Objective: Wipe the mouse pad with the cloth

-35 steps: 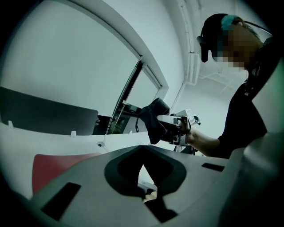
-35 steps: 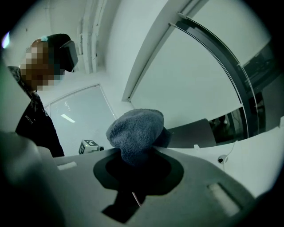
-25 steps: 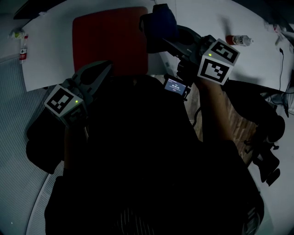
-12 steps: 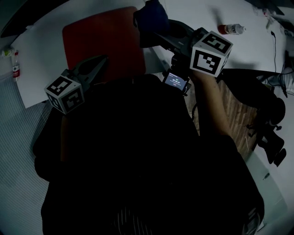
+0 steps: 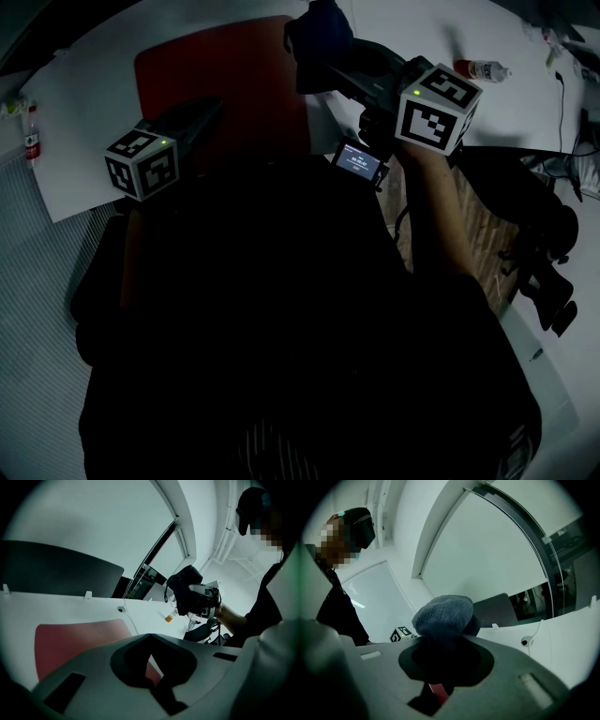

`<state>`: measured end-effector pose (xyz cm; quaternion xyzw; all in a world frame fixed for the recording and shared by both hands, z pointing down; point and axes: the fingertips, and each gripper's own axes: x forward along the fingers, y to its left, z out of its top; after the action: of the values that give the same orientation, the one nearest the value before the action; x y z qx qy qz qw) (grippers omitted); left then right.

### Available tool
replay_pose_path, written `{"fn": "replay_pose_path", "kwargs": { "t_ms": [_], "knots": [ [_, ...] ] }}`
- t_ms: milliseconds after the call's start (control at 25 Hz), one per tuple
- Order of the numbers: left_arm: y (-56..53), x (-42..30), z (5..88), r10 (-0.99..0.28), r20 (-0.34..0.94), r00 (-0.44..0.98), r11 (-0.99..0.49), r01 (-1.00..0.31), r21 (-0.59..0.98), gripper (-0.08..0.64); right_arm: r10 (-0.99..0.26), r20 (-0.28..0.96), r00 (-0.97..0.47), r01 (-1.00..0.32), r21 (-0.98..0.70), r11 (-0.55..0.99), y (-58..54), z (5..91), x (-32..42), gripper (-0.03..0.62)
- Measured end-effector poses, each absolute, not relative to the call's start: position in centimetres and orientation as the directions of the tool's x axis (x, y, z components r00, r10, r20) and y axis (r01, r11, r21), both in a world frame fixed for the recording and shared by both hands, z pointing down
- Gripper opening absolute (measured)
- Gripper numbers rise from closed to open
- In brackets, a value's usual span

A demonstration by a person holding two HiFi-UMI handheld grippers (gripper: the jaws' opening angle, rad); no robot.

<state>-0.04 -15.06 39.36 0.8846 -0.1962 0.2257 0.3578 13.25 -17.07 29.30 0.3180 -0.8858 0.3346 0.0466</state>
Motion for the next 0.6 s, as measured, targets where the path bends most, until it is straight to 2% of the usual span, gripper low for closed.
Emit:
{"fn": "replay_pose_path", "kwargs": {
  "t_ms": [240, 600],
  "knots": [
    [-15.8, -1.8, 42.9, -0.162, 0.642, 0.749, -0.664, -0.564, 0.491, 0.005, -0.482, 0.301, -0.823, -0.559, -0.582, 0.591, -19.1, 31.2, 11.2, 0.069],
    [-16.6, -5.3, 47.0, -0.128, 0.711, 0.692, -0.642, -0.604, 0.472, 0.005, -0.396, 0.423, -0.815, -0.577, -0.525, 0.626, -21.3, 36.5, 7.1, 0.070]
  ]
}}
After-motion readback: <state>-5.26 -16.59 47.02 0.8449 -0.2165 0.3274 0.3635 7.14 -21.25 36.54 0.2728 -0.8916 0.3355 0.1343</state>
